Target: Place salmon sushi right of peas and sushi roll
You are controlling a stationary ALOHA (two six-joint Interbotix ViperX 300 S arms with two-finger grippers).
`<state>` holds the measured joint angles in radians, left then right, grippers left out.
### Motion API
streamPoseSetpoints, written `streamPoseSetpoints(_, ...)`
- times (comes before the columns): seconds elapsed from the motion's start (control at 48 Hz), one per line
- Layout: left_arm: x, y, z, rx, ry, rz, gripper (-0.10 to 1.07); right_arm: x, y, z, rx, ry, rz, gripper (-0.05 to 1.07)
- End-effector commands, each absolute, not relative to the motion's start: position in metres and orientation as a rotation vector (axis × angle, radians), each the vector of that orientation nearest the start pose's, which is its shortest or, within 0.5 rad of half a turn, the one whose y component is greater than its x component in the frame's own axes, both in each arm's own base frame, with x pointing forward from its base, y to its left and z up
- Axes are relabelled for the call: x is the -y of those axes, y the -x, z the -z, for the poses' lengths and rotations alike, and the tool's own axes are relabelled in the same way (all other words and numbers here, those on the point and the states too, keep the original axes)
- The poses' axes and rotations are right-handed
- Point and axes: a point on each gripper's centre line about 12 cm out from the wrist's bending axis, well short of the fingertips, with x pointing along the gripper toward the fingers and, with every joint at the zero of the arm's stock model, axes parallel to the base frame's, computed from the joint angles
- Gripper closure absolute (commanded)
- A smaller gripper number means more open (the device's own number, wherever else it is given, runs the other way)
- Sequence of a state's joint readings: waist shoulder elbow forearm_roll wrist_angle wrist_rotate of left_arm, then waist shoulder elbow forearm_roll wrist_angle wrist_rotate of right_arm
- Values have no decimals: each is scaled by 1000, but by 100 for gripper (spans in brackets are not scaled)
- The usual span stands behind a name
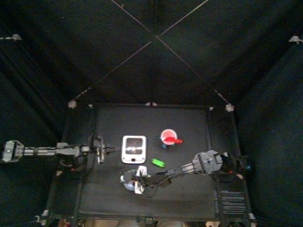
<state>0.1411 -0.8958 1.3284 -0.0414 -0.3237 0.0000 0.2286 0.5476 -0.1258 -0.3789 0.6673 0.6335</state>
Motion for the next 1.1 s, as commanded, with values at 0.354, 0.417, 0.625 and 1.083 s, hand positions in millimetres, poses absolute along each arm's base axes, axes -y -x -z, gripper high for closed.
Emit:
streamPoseSetpoints(0.354,-30,-193,-228,-86,43,-159,65,-92,-519,-211,-832,-124,132,44)
streamPoseSetpoints(0.417,-30,-193,-228,-86,43,-159,65,-91,-514,-214,-817,-135,121,44)
streamPoseSetpoints(0.625,-30,-193,-228,-86,43,-159,65,-83,-496,-222,-776,-232,131,44)
streamPoseSetpoints(1.083,-31,-192,-225,-92,49,-168,65,-69,-440,-223,-771,-432,247,44)
